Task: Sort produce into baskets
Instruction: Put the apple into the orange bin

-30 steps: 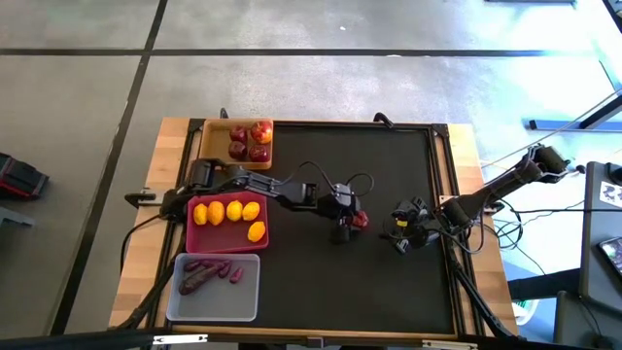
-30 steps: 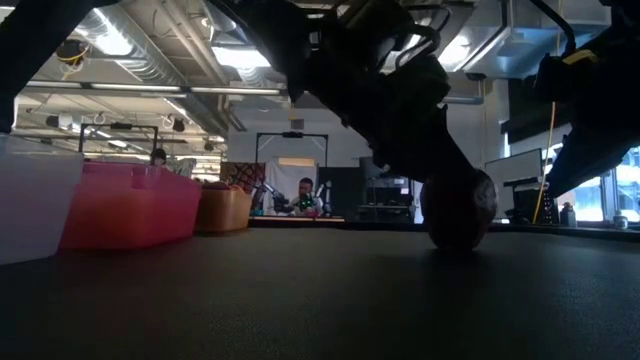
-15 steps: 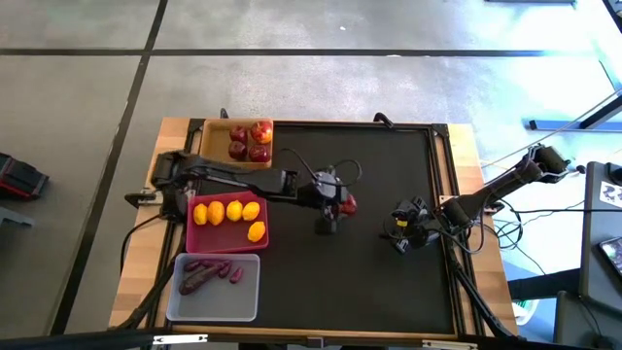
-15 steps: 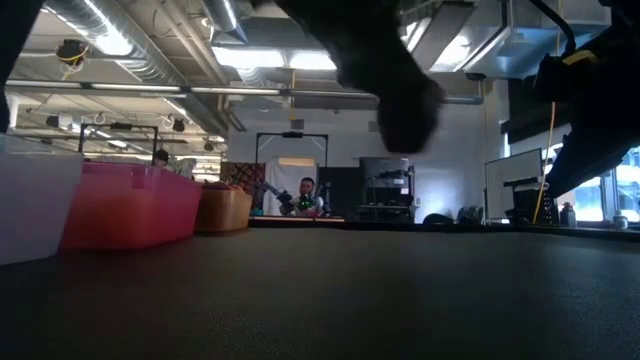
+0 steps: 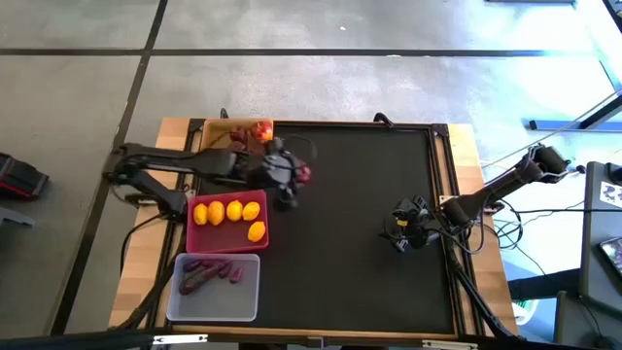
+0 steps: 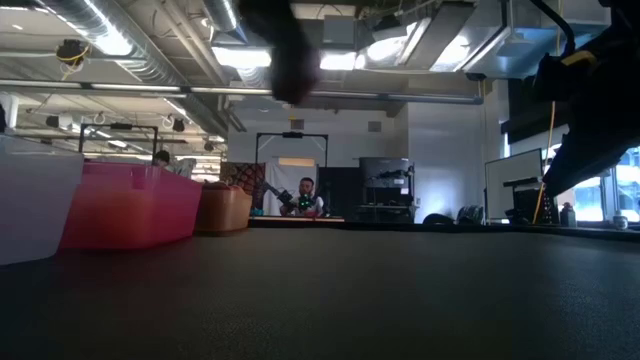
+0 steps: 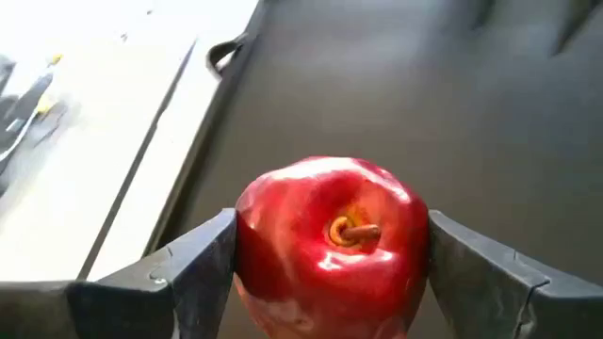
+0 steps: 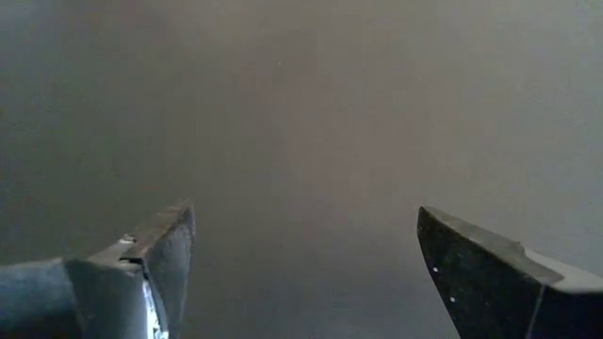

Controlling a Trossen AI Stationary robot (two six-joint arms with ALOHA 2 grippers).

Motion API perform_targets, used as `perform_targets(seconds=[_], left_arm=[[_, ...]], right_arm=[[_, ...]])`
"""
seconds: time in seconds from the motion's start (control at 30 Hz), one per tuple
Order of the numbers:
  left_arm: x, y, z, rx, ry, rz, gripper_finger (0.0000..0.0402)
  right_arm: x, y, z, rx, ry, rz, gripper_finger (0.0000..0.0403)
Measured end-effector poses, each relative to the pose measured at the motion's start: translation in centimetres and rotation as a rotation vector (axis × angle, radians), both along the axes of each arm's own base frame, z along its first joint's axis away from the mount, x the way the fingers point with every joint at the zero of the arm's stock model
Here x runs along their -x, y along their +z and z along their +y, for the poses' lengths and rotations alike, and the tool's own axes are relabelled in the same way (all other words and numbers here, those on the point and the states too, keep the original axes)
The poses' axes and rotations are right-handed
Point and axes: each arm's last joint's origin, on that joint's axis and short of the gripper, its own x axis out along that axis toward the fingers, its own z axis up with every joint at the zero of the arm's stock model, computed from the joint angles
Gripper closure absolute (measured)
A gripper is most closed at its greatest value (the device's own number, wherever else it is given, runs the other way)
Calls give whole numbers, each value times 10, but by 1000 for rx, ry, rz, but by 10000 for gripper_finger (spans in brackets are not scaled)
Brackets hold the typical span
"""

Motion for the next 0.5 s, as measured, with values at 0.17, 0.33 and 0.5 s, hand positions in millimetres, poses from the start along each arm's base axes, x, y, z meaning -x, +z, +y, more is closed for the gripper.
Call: perform_targets(seconds=[0.17, 0.33, 0.5], left_arm=[[59, -1, 14, 4, 177, -65, 107], [115, -14, 33, -16, 434, -173, 107], [151, -33, 57, -50, 694, -239, 100]], right_arm=[[0, 0, -1, 19, -10, -7, 68], [0, 0, -1, 36, -14, -14, 68], [0, 0, -1, 39, -15, -16, 68]])
